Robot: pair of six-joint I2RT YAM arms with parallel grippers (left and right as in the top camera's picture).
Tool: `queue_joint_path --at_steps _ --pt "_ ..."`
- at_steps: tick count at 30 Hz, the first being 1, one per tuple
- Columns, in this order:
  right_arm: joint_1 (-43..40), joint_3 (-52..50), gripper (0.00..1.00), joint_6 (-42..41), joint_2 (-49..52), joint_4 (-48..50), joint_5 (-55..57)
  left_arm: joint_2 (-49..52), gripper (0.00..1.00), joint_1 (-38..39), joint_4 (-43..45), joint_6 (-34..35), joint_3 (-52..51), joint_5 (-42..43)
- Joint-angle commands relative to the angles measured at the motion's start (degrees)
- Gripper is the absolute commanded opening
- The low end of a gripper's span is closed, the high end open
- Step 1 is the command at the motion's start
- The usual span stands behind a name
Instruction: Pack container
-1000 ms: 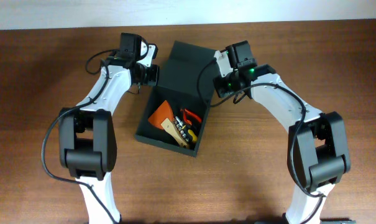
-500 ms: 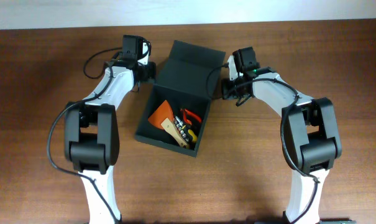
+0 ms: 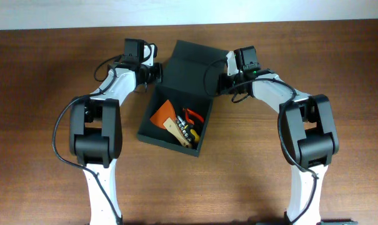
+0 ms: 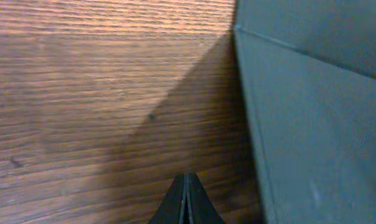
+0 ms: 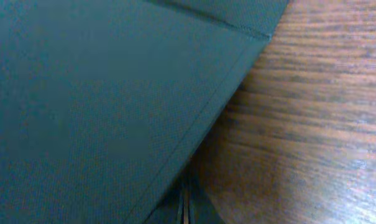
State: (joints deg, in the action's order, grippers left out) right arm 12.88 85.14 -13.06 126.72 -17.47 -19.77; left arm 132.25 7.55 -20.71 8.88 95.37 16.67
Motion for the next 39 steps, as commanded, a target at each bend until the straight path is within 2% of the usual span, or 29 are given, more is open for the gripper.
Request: queue_joint_path --at_steps 1,8,17,22,25,30,35,39 --pt "0.96 0.17 0.04 2.82 1.79 1.05 -2.75 2.01 0.02 0.22 -0.2 0.96 1.88 6.47" --pt "0.96 0.44 0.04 9.88 -2.49 2.82 -2.51 1.99 0.01 -2.27 -3.52 0.9 7.58 8.92" --pt "1.03 0.55 0.04 9.9 -6.64 4.9 -2.6 1.99 0.02 -3.13 -3.52 0.92 11.63 17.03" --pt "1.25 0.59 0.04 11.45 -8.63 4.9 -2.67 1.99 0.02 -3.32 -4.04 0.9 11.67 16.85" --pt "1.25 0.59 0.04 11.3 -8.9 4.09 -2.49 1.99 0.02 -4.0 -5.31 0.94 11.67 13.75" --pt "1.22 0.57 0.04 4.74 -8.7 -1.73 2.67 2.01 0.02 -5.4 -9.7 3.21 11.65 8.22" --pt "1.25 0.04 0.04 -5.05 -8.04 -3.72 3.8 2.12 0.02 -5.42 -11.34 7.69 11.58 7.43" --pt "1.25 -0.85 0.04 -8.72 -7.26 -3.78 3.91 2.89 0.02 -5.42 -11.56 10.73 11.58 6.05"
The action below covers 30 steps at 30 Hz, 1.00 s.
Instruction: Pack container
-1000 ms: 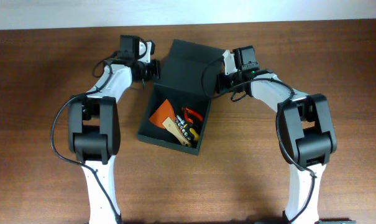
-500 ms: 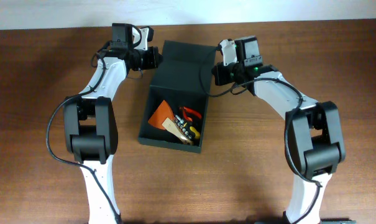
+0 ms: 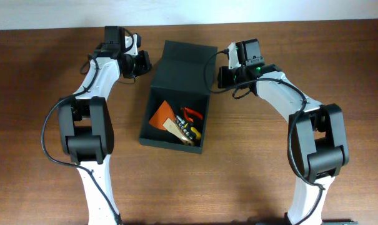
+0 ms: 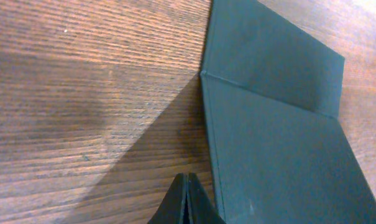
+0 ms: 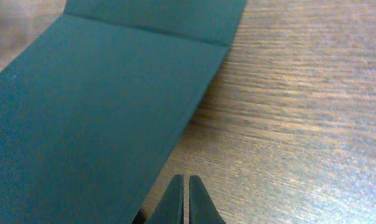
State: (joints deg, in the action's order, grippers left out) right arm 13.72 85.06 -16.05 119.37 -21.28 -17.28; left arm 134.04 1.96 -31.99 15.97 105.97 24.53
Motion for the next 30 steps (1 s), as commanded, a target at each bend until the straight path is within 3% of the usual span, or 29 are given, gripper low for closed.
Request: queue_joint_path --at_steps 1,17,30 --pt "0.42 -0.79 0.04 -6.19 0.39 0.07 1.22 1.53 0.02 0.17 -0.46 4.02 0.98 -2.1" --pt "0.42 -0.79 0.04 -13.38 6.93 5.07 -3.52 5.73 0.02 0.66 1.27 9.44 0.98 5.29" --pt "0.48 -0.79 0.04 -11.98 8.72 16.79 -10.64 5.73 0.02 0.57 3.54 9.73 1.01 12.04"
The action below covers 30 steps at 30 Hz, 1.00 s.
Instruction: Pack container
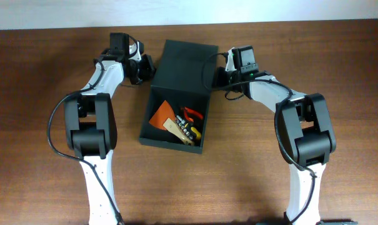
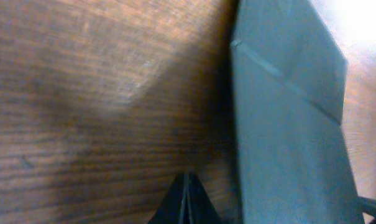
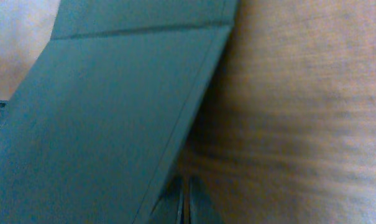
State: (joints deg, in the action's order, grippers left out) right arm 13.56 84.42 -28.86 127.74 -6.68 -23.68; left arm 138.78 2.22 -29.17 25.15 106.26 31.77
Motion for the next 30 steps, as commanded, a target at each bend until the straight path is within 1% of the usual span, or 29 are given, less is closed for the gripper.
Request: queue_joint_path --at_steps 1,6,8,10,15,23,27,30 --pt "0.68 -0.15 0.04 1.9 0.35 3.56 -5.2 0.98 0.02 0.24 1.25 0.52 0.72 5.46" --pt "0.68 -0.13 0.04 7.02 -0.35 8.39 -9.14 0.96 0.02 -0.33 4.55 0.46 0.72 9.11" --pt "0.66 -0.13 0.04 8.57 -1.18 8.94 -9.14 0.96 0.0 -0.7 6.23 0.15 0.72 10.93" --pt "0.68 -0.13 0.04 10.75 -2.23 8.9 -9.14 0.94 0.02 -1.14 7.04 -0.07 0.74 11.69" --pt "0.68 -0.13 0.04 14.16 -4.66 8.87 -10.49 0.92 0.02 -2.49 7.72 -2.78 0.87 15.19" --pt "0.68 -0.13 0.04 18.64 -7.41 6.71 -13.07 0.35 0.02 -4.59 7.61 -7.98 1.6 21.53" --pt "0.72 -0.13 0.04 21.2 -9.33 3.8 -13.22 -0.94 0.02 -5.11 6.6 -9.42 1.92 22.49" --pt "0.81 -0.13 0.04 22.71 -10.93 1.38 -13.2 -2.75 0.02 -5.11 3.15 -13.11 1.92 21.51"
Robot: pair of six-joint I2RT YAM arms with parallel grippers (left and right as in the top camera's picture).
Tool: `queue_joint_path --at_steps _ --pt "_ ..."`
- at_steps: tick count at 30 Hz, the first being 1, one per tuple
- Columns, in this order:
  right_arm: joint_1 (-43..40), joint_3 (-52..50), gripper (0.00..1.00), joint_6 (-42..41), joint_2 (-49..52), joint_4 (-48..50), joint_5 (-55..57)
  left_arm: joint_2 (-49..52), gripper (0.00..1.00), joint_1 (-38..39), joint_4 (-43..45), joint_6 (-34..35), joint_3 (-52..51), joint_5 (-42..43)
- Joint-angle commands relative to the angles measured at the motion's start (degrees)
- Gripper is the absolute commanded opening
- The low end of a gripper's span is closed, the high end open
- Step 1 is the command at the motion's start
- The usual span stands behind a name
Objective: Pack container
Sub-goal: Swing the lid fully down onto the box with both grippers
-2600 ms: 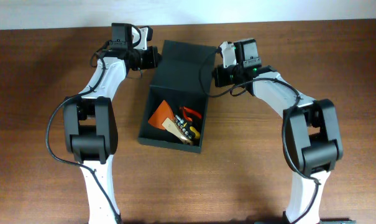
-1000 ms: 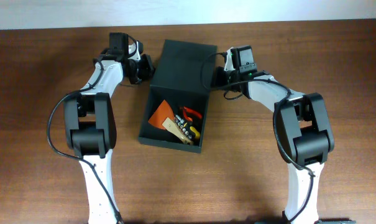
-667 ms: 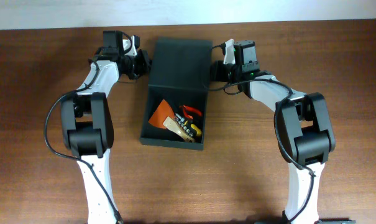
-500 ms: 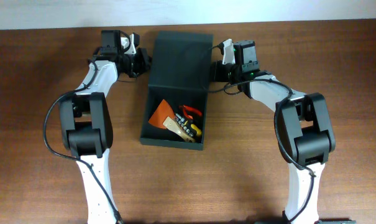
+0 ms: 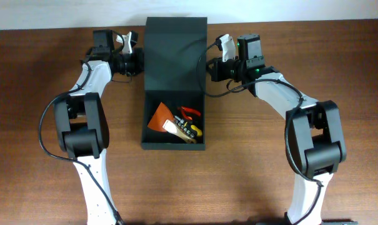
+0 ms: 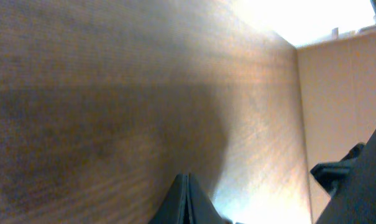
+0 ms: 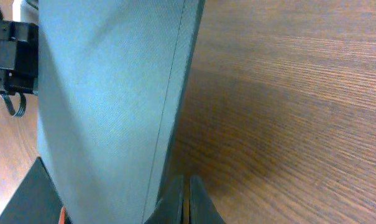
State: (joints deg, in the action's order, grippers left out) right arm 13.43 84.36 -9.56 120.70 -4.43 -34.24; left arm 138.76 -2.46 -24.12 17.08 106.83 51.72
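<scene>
A black box (image 5: 152,142) lies open mid-table, holding an orange triangular piece (image 5: 159,118), red-handled pliers (image 5: 190,112) and small yellow-black tools (image 5: 187,130). Its hinged lid (image 5: 175,56) rises steeply behind the opening and fills the left of the right wrist view as the lid (image 7: 107,93). My left gripper (image 5: 137,62) is shut at the lid's left edge; the left gripper (image 6: 186,179) faces only wood. My right gripper (image 5: 211,69) is shut at the lid's right edge; the right gripper (image 7: 184,182) has its tips beside the lid, holding nothing.
The brown wooden table (image 5: 301,162) spreads around the box. A pale wall (image 5: 270,9) runs along the far edge. Both arms reach in from the near side, their bases at the front left and front right.
The box has turned from skewed to square with the table, and its lid now stands taller. Both shut grippers have shifted a little to the left along with it.
At first the box lay skewed with the lid tipped back and both shut grippers against its sides. Then the grippers were off the lid, farther apart. They were back at its edges after that, and now the box is straight with the lid upright.
</scene>
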Motion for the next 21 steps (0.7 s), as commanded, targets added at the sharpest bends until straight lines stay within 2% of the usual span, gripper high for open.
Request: queue_joint_path --at_steps 1,8,18,21 --pt "0.96 -0.07 0.04 3.61 -4.39 -1.62 -2.62 -3.43 0.02 -0.44 -3.52 -6.12 1.36 0.48" --pt "2.16 -0.07 0.04 7.23 -9.03 -8.72 -2.64 -9.22 0.02 -0.42 -15.28 -13.07 1.36 -5.33" --pt "4.59 -0.07 0.04 9.51 -14.58 -18.16 -2.4 -15.91 0.02 -0.44 -23.85 -15.76 1.36 -5.79" --pt "5.05 -0.07 0.04 10.27 -16.06 -21.88 -2.4 -17.84 0.02 -0.44 -27.06 -15.89 1.36 -8.68"
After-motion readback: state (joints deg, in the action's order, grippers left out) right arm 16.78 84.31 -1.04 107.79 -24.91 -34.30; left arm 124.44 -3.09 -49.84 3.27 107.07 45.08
